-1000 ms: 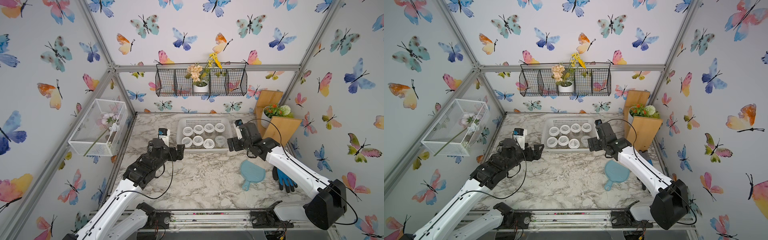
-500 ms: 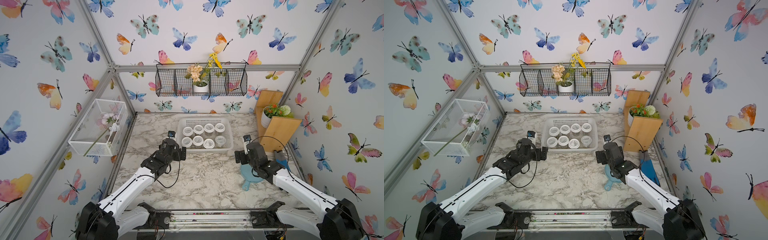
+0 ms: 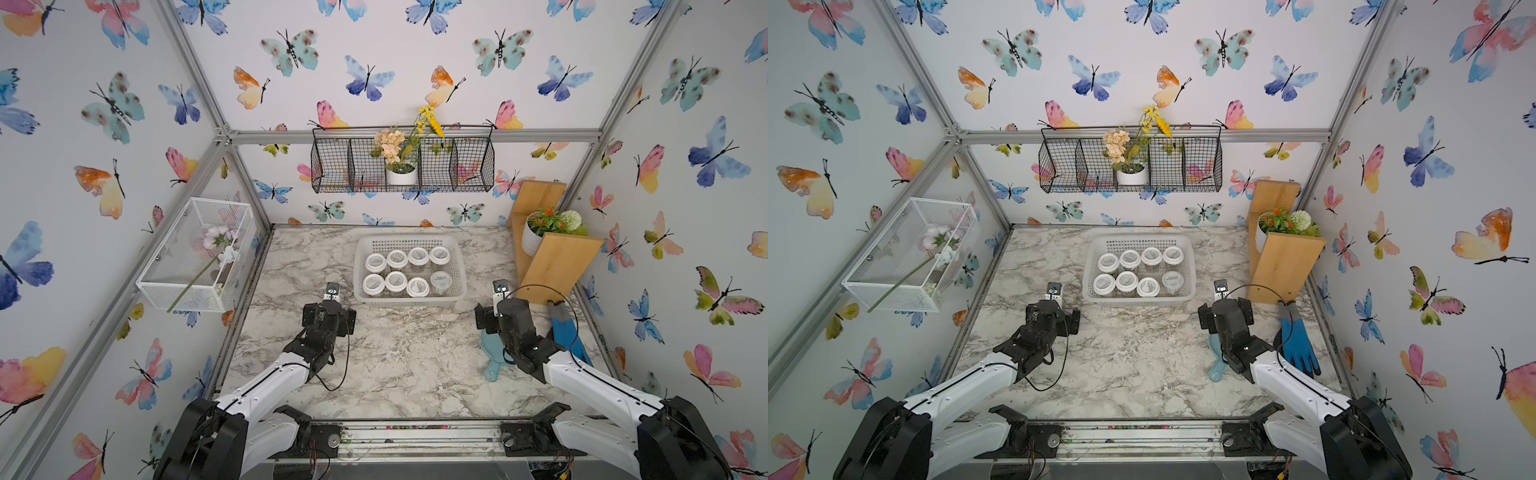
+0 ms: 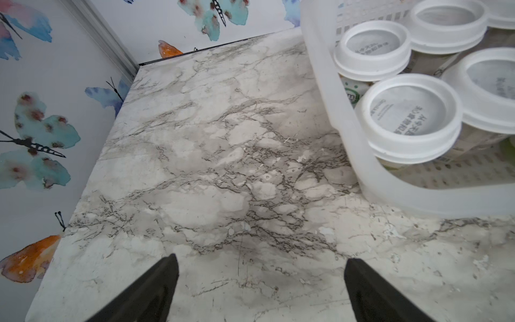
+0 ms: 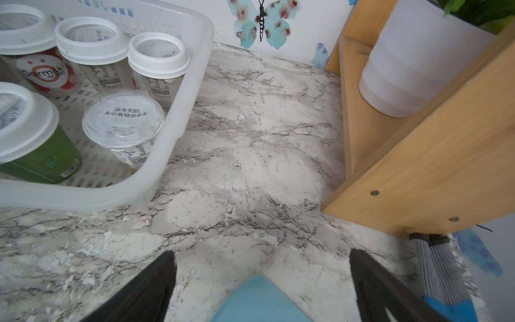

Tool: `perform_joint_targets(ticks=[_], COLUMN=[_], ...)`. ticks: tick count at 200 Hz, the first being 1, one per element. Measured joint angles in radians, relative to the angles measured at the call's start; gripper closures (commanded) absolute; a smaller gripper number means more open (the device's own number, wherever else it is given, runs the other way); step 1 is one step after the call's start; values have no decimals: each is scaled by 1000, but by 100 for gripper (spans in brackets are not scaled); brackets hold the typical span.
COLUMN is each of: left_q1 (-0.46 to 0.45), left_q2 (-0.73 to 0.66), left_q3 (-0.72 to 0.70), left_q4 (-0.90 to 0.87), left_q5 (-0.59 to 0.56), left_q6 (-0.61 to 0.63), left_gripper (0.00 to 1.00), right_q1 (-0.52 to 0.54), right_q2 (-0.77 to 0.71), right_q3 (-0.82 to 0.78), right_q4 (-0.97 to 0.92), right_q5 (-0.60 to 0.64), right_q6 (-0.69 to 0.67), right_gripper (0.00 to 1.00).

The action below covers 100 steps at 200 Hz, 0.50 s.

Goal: Put the yogurt in the basket
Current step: Reset both arms

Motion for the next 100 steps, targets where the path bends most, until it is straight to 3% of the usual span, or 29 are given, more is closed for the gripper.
perform_joint_targets(ticks=[25,59,82,100], left_q1=[70,100,143,219], left_q2=[0,-40,-57,13], left_q3=[-105,-225,-256,-250], left_q4=[155,313,444,563], left_q5=[8,29,64,127], left_q6=[17,43,50,37], left_gripper=[1,1,1,1], right_q1=[-56,-125,-183,-218], right_q2=[32,120,221,293], right_q3=[-72,-119,-123,-116], right_q4=[101,304,444,518], right_q5=[2,3,-11,-25], right_q6=[-13,-51,-61,-74], right_gripper=[0,0,0,1])
